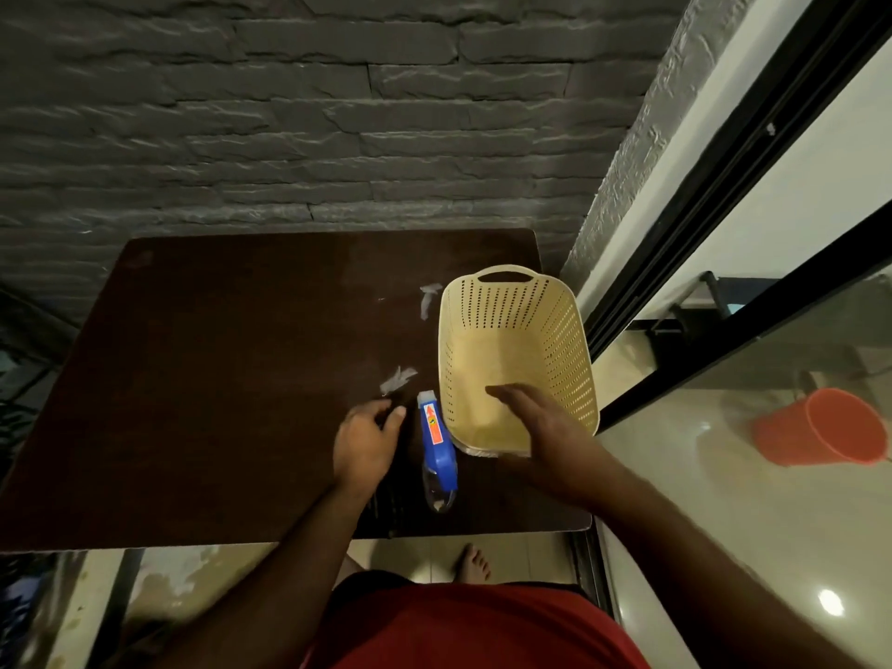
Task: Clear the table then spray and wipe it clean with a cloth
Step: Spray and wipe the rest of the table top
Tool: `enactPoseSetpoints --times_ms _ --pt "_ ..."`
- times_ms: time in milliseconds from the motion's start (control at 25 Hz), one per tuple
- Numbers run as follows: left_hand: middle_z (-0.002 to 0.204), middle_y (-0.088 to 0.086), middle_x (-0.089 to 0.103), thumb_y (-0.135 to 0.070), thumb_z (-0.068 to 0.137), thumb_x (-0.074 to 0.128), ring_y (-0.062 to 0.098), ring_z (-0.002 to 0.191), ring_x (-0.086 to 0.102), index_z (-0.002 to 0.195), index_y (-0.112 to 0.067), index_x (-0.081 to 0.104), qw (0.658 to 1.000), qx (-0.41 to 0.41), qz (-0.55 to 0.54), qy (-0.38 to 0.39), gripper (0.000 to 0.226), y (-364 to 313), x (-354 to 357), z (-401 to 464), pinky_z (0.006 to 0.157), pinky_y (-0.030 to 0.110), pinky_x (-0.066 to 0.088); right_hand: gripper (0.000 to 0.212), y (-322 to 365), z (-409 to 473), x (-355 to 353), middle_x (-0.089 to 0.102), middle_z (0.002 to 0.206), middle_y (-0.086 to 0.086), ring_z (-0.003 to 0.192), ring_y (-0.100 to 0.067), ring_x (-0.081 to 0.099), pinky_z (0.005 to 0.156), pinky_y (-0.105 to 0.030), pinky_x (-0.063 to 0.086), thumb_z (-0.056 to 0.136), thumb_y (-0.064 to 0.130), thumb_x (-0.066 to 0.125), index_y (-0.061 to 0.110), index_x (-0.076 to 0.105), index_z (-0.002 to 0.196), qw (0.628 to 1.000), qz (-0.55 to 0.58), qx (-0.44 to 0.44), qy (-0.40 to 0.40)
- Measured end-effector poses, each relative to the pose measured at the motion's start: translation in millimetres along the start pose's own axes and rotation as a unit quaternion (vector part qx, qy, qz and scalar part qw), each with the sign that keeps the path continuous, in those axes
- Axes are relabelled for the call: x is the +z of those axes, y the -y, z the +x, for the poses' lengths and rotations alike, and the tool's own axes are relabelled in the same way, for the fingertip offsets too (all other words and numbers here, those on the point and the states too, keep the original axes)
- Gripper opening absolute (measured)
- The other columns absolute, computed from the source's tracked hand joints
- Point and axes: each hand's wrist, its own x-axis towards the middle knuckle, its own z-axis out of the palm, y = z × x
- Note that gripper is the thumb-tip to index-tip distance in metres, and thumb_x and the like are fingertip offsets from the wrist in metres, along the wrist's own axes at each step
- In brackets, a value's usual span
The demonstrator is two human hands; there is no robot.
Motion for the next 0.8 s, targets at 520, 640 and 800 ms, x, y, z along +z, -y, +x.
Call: enactPoseSetpoints --times_ms 520,640,800 --pt "0.122 0.007 0.064 -0.043 0.084 0.064 0.024 0.101 0.065 0.126 -0.019 0.056 0.974 0.023 -0.14 0.177 0.05 -93.6 1.5 52.5 0.08 0.047 0.057 0.062 -110.3 75.0 -1.7 0.063 0.12 -0.016 0.1 -0.033 0.065 0.078 -0.045 0.059 0.089 0.01 0.061 0.01 0.033 0.145 0.945 0.068 0.282 -0.151" --pt "0.106 0.004 0.07 -0.02 0.088 0.054 0.022 0.088 0.068 0.112 -0.023 0.064 0.98 0.031 -0.128 0.149 0.026 -100.9 0.3 50.6 0.076 0.044 0.059 0.038 -110.5 77.8 -1.6 0.064 0.108 -0.009 0.096 -0.028 0.063 0.081 -0.043 0.057 0.093 0.007 0.052 0.008 0.05 0.13 0.936 0.093 0.299 -0.158" --pt "0.104 0.001 0.07 -0.015 0.087 0.051 0.02 0.084 0.069 0.113 -0.023 0.065 0.985 0.041 -0.114 0.125 0.03 -103.4 -30.1 61.5 0.061 0.032 0.059 0.037 -90.4 90.9 -15.8 0.064 0.112 -0.009 0.094 -0.025 0.062 0.076 -0.04 0.057 0.092 0.004 0.05 0.01 0.053 0.129 0.935 0.128 0.285 -0.167"
